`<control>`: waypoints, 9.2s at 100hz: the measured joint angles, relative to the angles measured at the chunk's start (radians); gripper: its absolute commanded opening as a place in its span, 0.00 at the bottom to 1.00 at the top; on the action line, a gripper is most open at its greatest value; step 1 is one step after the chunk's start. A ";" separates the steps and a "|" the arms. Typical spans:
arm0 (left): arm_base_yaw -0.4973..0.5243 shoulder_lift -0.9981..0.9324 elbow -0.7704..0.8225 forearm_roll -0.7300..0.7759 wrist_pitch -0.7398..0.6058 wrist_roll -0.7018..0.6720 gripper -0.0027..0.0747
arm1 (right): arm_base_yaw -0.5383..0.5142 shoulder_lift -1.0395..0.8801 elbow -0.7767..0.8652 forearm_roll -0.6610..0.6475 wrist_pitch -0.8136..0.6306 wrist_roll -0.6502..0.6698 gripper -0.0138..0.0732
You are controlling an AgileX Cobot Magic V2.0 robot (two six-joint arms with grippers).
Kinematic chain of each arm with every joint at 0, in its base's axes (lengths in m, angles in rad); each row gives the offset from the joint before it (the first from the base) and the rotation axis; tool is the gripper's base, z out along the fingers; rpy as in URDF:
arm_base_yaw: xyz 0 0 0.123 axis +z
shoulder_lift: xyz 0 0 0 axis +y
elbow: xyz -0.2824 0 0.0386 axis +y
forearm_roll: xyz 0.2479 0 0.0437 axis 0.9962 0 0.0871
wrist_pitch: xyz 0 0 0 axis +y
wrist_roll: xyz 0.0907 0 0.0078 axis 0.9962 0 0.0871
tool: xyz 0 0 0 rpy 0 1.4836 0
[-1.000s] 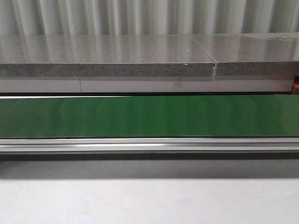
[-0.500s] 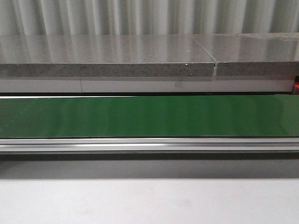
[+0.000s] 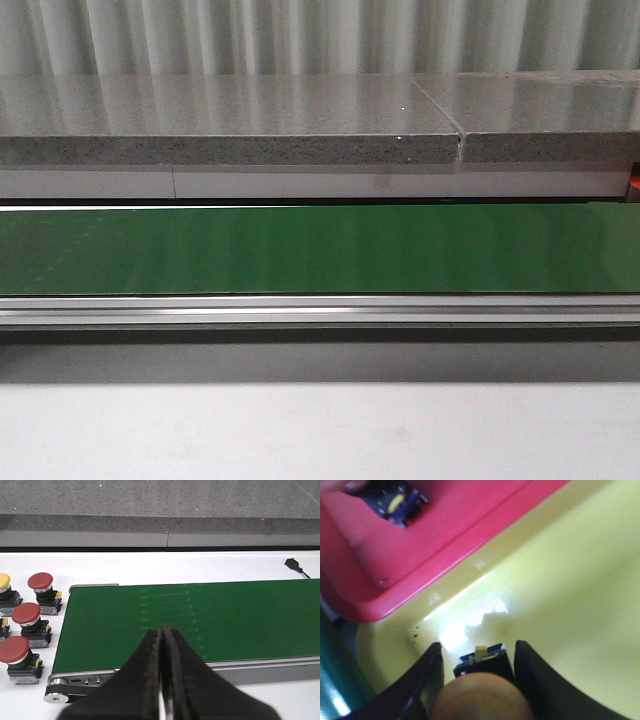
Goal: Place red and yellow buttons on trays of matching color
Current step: 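Lower the yellow button into the yellow tray and open the right gripper, then move the left gripper back over the remaining buttons, then grasp another red button with the left gripper and carry it over the belt, then lower the red button onto the belt and open the left gripper, then grasp a yellow button with the left gripper and carry it over the belt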
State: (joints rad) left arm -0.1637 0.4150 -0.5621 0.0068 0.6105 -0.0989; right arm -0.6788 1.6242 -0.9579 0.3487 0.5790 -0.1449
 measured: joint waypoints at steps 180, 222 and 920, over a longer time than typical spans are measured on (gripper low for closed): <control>0.000 0.000 0.000 0.000 0.000 0.000 0.01 | 0.580 -0.728 0.179 0.020 0.041 -0.177 0.71; 0.000 0.000 0.000 0.000 0.000 0.000 0.01 | 0.580 -0.857 0.298 0.018 0.049 -0.181 0.08; 0.729 1.059 -0.333 -0.238 0.026 0.087 0.86 | 0.580 -0.857 0.298 0.018 0.051 -0.185 0.08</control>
State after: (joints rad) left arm 0.5657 1.4743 -0.8956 -0.2312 0.6366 -0.0120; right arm -0.0990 0.7675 -0.6597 0.3671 0.6296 -0.3296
